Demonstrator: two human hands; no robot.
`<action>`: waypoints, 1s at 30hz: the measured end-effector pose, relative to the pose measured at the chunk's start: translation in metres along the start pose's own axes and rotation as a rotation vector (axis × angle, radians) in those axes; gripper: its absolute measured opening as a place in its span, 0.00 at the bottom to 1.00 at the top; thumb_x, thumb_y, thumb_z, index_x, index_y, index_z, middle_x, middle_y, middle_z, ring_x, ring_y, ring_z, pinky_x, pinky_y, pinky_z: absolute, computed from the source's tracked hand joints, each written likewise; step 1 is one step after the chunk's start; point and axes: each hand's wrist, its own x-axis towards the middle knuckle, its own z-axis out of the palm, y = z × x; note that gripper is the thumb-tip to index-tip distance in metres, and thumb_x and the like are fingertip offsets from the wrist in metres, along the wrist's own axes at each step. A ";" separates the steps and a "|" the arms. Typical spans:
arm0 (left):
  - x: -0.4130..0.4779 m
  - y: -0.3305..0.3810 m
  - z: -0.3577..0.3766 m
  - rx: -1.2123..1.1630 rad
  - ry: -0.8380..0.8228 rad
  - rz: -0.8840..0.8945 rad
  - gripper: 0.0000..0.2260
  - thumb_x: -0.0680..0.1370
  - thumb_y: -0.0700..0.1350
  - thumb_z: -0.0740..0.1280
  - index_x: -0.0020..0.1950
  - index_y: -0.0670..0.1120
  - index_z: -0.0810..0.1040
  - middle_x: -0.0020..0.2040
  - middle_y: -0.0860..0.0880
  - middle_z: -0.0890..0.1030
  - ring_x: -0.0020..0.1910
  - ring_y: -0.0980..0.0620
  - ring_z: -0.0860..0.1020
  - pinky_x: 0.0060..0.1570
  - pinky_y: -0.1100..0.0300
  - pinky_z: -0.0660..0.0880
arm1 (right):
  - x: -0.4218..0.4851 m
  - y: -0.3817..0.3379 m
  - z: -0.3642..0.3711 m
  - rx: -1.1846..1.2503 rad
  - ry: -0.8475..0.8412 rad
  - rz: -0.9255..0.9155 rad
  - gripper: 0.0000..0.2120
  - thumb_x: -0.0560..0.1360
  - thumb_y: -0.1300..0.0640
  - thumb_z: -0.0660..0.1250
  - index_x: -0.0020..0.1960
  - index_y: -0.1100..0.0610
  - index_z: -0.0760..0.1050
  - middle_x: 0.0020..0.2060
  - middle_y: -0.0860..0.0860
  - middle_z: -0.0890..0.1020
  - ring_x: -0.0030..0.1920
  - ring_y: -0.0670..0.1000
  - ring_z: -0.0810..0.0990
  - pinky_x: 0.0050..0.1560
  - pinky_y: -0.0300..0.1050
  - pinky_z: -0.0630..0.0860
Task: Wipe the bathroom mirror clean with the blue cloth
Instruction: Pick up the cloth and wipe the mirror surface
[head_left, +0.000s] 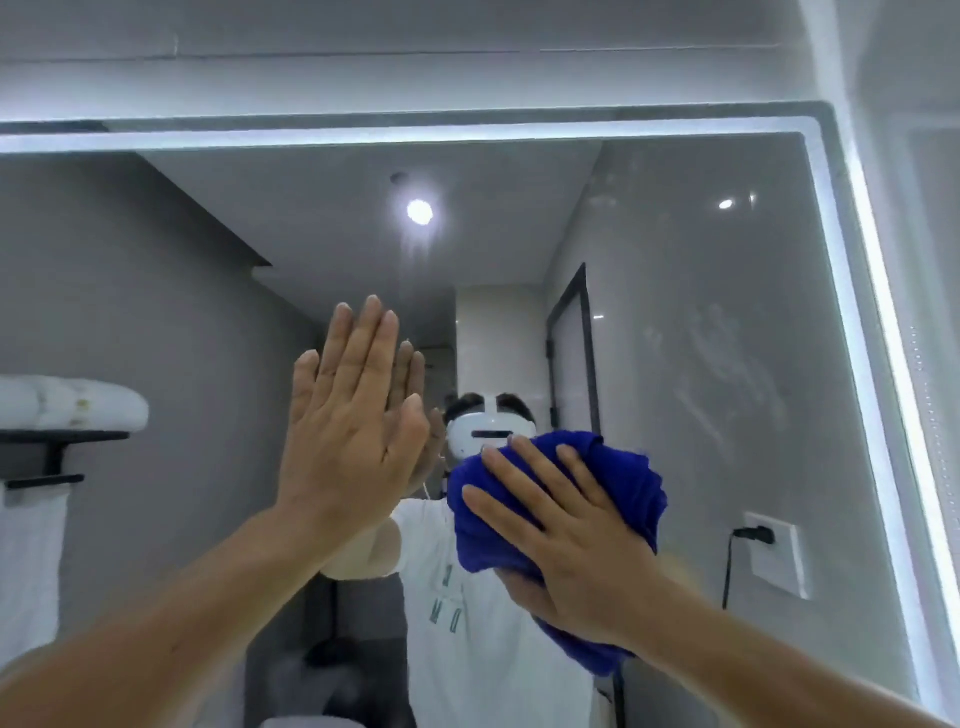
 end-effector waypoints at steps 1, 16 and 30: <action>-0.005 0.003 0.002 0.020 -0.006 0.005 0.29 0.79 0.51 0.49 0.80 0.45 0.49 0.81 0.49 0.48 0.79 0.54 0.44 0.76 0.44 0.49 | -0.002 0.014 -0.005 -0.024 -0.011 -0.029 0.30 0.80 0.42 0.53 0.79 0.46 0.51 0.79 0.49 0.55 0.78 0.56 0.52 0.75 0.61 0.50; -0.062 0.064 0.024 0.027 -0.061 -0.056 0.29 0.79 0.51 0.51 0.80 0.43 0.52 0.81 0.48 0.51 0.79 0.53 0.45 0.76 0.47 0.46 | -0.070 -0.059 0.025 0.104 0.138 0.321 0.33 0.78 0.45 0.57 0.80 0.50 0.50 0.79 0.54 0.54 0.78 0.59 0.50 0.76 0.63 0.46; -0.106 0.034 0.008 0.014 -0.191 -0.092 0.30 0.80 0.52 0.49 0.80 0.44 0.50 0.81 0.47 0.50 0.80 0.51 0.45 0.76 0.41 0.49 | -0.138 -0.086 0.031 0.058 0.031 0.204 0.33 0.77 0.50 0.61 0.79 0.50 0.53 0.77 0.53 0.59 0.78 0.59 0.53 0.75 0.62 0.49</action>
